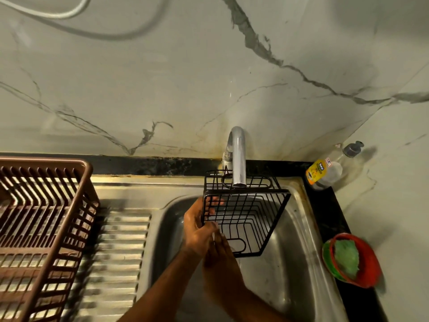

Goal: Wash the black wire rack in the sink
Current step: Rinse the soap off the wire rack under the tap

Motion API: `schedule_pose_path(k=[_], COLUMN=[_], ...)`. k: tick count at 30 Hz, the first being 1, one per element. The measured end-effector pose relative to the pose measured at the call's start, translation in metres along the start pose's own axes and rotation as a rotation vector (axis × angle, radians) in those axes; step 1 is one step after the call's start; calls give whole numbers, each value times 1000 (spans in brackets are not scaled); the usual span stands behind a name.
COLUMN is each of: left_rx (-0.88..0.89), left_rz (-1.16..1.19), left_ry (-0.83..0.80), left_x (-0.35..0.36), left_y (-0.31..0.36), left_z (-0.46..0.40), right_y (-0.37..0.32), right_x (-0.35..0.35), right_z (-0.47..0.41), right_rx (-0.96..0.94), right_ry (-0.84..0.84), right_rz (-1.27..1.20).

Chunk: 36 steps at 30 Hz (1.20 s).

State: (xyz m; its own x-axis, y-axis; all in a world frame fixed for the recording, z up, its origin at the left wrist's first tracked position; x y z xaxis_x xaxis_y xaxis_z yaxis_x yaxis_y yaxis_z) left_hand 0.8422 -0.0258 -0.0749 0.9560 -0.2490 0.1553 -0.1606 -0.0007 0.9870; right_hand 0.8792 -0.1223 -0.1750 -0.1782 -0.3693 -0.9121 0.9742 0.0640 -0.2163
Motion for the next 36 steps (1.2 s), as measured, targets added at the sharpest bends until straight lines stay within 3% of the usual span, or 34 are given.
schedule_pose_path(k=[4, 9, 14, 17, 19, 20, 23, 27, 32, 34, 36], left_rx=[25, 25, 3, -35, -48, -43, -32, -38, -59, -64, -80], left_rz=[8, -13, -17, -1, -20, -28, -51, -8, -81, -157, -255], left_ry=[51, 94, 106, 99, 126, 126, 100, 147, 125, 60, -6], left_x=[-7, -11, -2, 0, -6, -8, -16, -26, -8, -5, -8], left_y=[1, -2, -10, -9, -9, -10, -9, -15, -10, -12, -16], left_z=[1, -6, 0, -1, -2, -3, -1, 3, 6, 8, 8], right_y=[19, 78, 67, 38, 10, 0, 14, 55, 48, 42, 49], right_x=[-22, -46, -36, -12, -3, 4, -14, -41, -24, -27, -55], right_z=[8, 14, 10, -2, -7, -5, 4, 19, 35, 39, 47], right_rx=[-210, 286, 503, 372, 169, 58, -88, 115, 419, 378, 307], right_ry=[-153, -80, -119, -94, -67, -151, -108, -137, -213, -180, 14], right_rz=[51, -35, -46, -88, -106, -55, 19, 115, 104, -47, -266])
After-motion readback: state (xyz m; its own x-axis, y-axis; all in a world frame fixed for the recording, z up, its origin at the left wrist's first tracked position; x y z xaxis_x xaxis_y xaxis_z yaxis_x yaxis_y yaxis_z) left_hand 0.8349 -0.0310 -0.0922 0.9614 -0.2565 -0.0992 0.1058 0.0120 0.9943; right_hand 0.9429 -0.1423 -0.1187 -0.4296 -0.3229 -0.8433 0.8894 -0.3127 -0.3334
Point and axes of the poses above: each hand's wrist, its own z-axis away from the middle knuckle, its own x-axis out of the palm, y = z × x, the point moved 8 cm from there along -z, towards the middle knuckle, and after that the axes turned 1 degree about z, right-handed, at the moved point
